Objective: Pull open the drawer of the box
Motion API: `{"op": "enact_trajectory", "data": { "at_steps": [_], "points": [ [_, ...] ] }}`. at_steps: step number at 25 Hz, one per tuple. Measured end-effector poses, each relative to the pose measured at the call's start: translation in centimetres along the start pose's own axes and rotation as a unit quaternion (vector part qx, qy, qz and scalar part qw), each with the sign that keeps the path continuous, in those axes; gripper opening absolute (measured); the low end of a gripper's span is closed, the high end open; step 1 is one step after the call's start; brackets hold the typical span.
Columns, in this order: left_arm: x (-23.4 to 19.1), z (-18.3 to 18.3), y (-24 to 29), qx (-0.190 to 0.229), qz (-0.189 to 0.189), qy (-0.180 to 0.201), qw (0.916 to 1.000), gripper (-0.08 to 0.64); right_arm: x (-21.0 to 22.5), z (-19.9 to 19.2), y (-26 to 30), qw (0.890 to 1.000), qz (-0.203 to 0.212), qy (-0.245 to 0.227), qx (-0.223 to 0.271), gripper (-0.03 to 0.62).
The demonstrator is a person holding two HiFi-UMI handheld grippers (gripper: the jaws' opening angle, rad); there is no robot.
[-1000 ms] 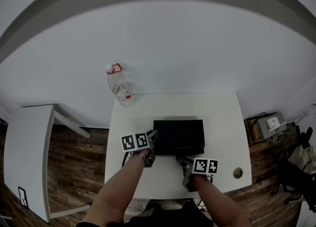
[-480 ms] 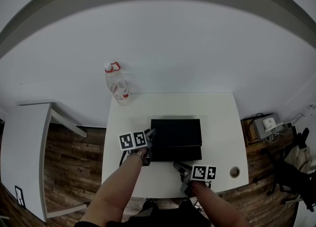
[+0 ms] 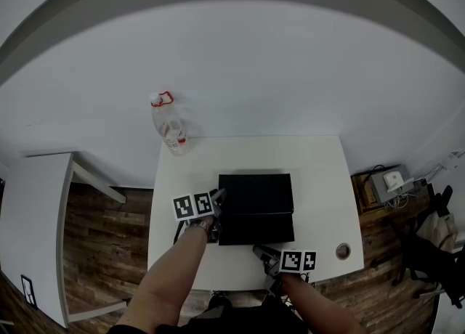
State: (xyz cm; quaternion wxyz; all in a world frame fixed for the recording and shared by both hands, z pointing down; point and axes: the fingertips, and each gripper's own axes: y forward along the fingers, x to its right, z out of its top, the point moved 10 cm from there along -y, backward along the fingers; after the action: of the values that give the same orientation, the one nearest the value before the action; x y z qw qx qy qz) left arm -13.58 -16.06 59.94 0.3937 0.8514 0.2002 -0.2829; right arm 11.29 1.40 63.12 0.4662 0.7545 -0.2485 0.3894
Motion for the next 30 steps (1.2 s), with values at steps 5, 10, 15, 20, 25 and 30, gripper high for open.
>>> {"op": "enact_trajectory", "data": {
  "at_steps": [5,10,15,20,25,30],
  "points": [
    [0.1,0.0,0.0,0.002,0.003,0.004,1.0,0.121,0.0,-1.0,-0.6,1.0,0.003,-0.003,-0.007,0.072],
    [0.2,0.0,0.0,0.005,0.007,0.002,1.0,0.121,0.1,-1.9,-1.1,1.0,0.004,-0.006,-0.012,0.072],
    [0.2,0.0,-0.1,0.006,0.008,0.001,0.9999,0.121,0.2,-1.9,-1.1,1.0,0.006,-0.008,-0.011,0.073],
    [0.1,0.0,0.0,0.006,0.008,-0.007,0.9999,0.121,0.7,-1.8,-0.6,1.0,-0.003,-0.011,-0.015,0.074],
    [-0.5,-0.3,0.0,0.023,-0.024,-0.035,0.9988,0.12,0.8,-1.9,-0.4,1.0,0.003,-0.001,-0.015,0.075],
    [-0.9,0.2,-1.3,0.071,-0.053,-0.043,0.9951,0.118,0.8,-2.4,-1.4,1.0,0.02,0.011,-0.021,0.131]
  ]
}}
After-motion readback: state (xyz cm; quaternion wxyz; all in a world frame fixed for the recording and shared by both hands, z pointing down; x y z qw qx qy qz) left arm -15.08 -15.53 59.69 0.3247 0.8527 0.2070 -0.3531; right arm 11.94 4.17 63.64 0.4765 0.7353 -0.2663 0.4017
